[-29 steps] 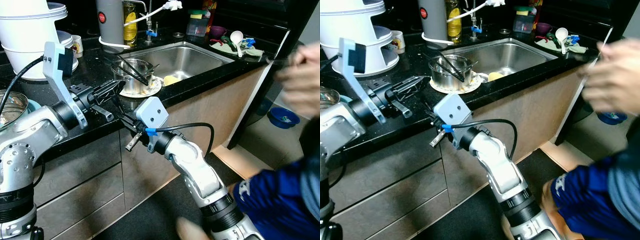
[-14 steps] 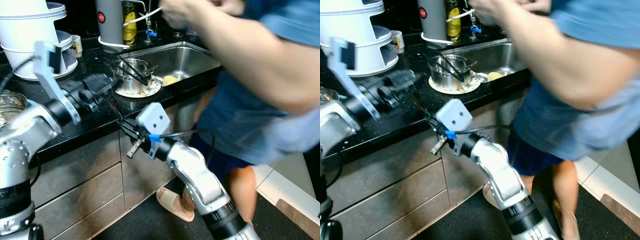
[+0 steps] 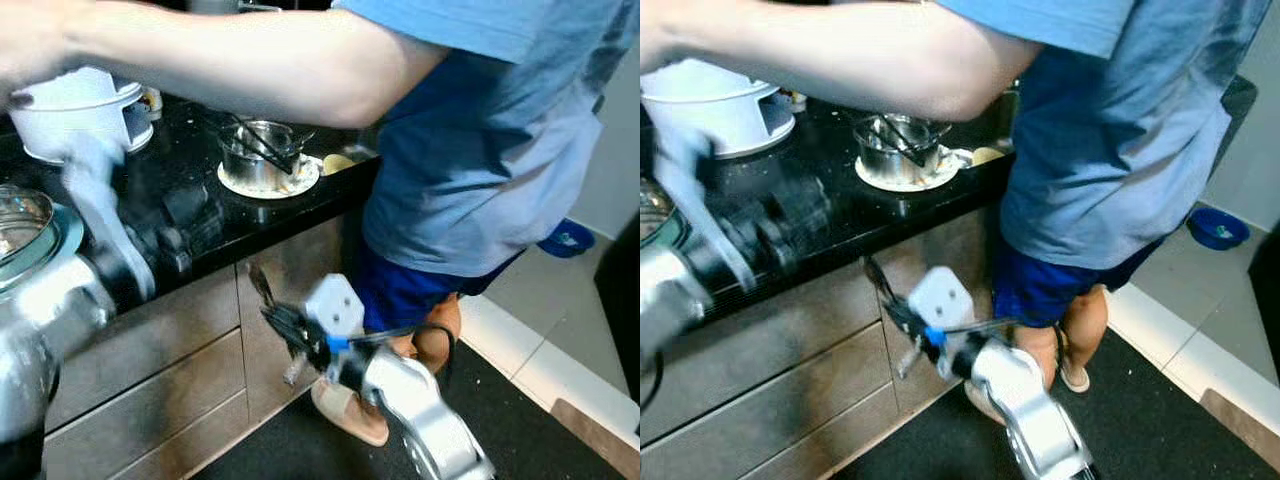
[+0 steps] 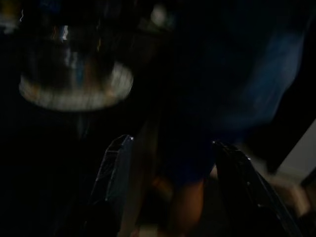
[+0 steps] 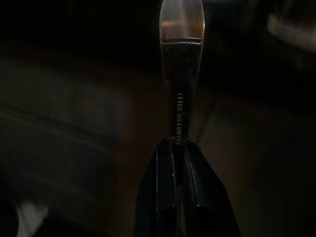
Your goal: Kitchen organization
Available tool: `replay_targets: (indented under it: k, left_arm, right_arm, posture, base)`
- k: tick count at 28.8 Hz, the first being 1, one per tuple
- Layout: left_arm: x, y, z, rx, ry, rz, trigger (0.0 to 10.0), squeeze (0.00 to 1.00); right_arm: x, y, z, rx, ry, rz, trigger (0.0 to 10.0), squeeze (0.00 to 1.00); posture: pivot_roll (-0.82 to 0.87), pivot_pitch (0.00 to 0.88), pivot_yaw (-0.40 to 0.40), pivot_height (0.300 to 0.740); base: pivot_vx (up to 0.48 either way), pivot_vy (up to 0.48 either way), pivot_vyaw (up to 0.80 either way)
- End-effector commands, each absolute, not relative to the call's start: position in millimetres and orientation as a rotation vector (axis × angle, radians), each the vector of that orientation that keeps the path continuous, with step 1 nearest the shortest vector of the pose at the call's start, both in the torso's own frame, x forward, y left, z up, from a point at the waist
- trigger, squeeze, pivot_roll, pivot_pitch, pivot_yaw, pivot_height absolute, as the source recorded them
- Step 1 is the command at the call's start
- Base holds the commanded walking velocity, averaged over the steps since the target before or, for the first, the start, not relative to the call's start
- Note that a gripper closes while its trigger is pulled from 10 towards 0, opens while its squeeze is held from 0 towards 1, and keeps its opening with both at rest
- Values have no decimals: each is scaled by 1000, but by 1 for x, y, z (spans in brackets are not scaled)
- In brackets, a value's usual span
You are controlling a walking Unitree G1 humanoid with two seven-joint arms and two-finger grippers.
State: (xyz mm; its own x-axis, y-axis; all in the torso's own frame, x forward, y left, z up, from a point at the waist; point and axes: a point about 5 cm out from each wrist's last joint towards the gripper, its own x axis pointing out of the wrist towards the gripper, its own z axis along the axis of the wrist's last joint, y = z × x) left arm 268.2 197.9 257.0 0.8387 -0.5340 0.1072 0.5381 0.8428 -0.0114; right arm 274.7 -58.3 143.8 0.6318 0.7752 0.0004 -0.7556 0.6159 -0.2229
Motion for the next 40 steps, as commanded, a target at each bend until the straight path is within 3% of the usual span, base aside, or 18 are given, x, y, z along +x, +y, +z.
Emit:
replay_targets:
  k: [1, 6, 10, 14, 21, 27, 28, 40]
  left_arm:
    - [260, 203, 252, 59, -138, -510, 10000, 0]
    - [251, 208, 230, 111, -95, -466, 10000, 0]
    - [238, 185, 192, 238, 50, -520, 10000, 0]
    - [241, 176, 163, 293, 151, -430, 10000, 0]
    - [240, 192, 125, 405, 240, -313, 10000, 0]
    - [235, 202, 108, 374, 277, -176, 10000, 0]
    - [228, 203, 99, 334, 307, -112, 10000, 0]
    - [222, 206, 76, 427, 330, -131, 10000, 0]
  right_arm:
    - [274, -66, 136, -228, -83, 848, 0, 0]
    - [272, -77, 118, -249, -14, 802, 0, 0]
    - [272, -91, 87, -264, 104, 729, 0, 0]
    - [270, -97, 62, -263, 205, 692, 0, 0]
    - [268, -105, 35, -229, 302, 606, 0, 0]
    - [265, -110, 20, -204, 360, 551, 0, 0]
    - [261, -114, 8, -194, 415, 513, 10000, 0]
    - [250, -118, -10, -182, 471, 485, 10000, 0]
  posture:
    - [-45, 94, -35, 740]
    - [-33, 101, -57, 740]
    - [-21, 107, -67, 740]
    - [-19, 116, -67, 740]
    - [-15, 118, -70, 740]
    - [-19, 126, -73, 740]
    - [-21, 127, -77, 740]
    - [-20, 114, -66, 740]
  base:
    - [0, 0, 0]
    - [0, 0, 0]
    - [0, 0, 0]
    - [0, 0, 0]
    - [0, 0, 0]
    - [0, 0, 0]
    - [0, 0, 0]
    - [0, 0, 0]
